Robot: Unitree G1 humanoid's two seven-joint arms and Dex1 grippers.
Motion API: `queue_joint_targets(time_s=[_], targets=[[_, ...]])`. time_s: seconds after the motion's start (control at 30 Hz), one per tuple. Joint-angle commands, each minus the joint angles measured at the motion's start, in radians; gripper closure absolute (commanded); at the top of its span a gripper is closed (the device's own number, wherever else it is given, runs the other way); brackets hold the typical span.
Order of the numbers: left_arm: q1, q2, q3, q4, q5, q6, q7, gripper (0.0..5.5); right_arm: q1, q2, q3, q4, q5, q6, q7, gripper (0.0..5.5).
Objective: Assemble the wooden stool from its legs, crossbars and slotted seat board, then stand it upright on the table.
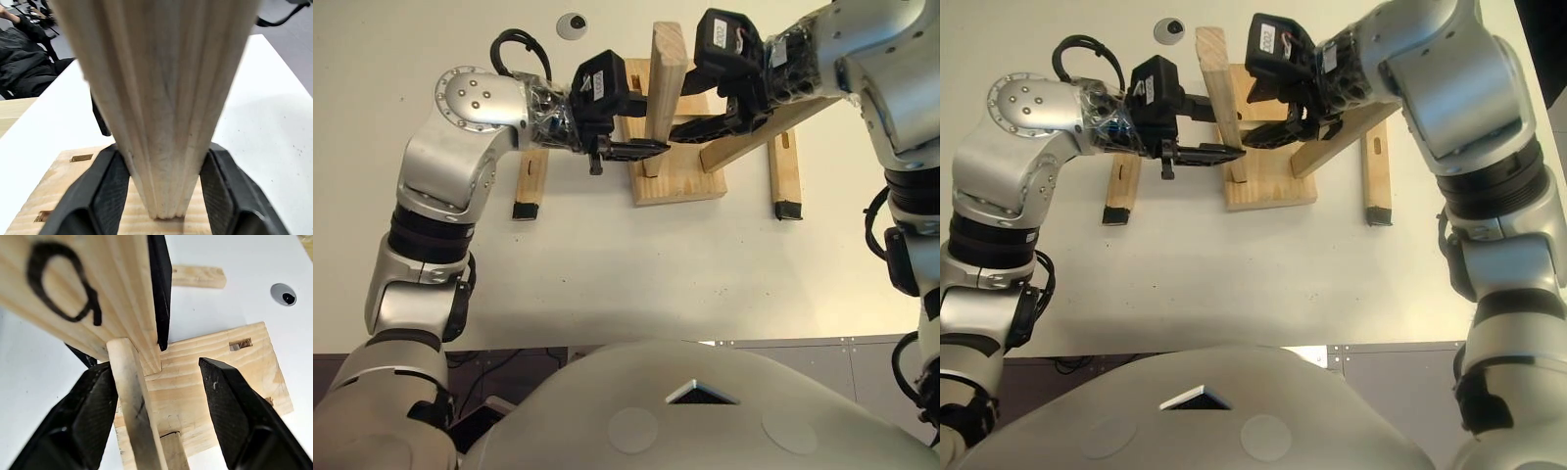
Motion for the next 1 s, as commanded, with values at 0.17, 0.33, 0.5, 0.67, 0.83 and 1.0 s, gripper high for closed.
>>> queue_joint_targets(time_s=[0.17, 0.33, 0.5, 0.67, 0.83, 1.0], targets=[[0.165, 0.089, -0.071, 0.100, 0.050, 0.071, -0.004, 3.49, -0.089, -0.076, -0.227, -0.067, 0.039, -0.443, 0.030, 2.70], [0.178, 0.054, -0.060, 0.103, -0.008, 0.067, 0.007, 3.49, -0.032, -0.082, -0.027, -0.106, -0.132, -0.879, 0.129, 2.70], [0.181, 0.028, -0.047, 0.104, -0.014, 0.070, 0.026, 3.49, -0.007, -0.081, 0.037, -0.050, -0.195, -0.983, 0.205, 2.70], [0.221, 0.027, -0.033, 0.094, -0.010, 0.077, 0.063, 3.49, -0.044, -0.181, -0.087, -0.029, -0.132, -0.906, 0.268, 2.70], [0.249, -0.052, 0.035, 0.078, -0.036, 0.107, 0.212, 3.49, 0.033, -0.269, -0.339, -0.162, 0.164, -0.518, 0.226, 2.70], [0.268, -0.147, 0.068, 0.039, -0.060, 0.140, 0.341, 3.49, 0.509, -0.226, -0.529, -0.426, 0.414, -0.184, 0.010, 2.70]])
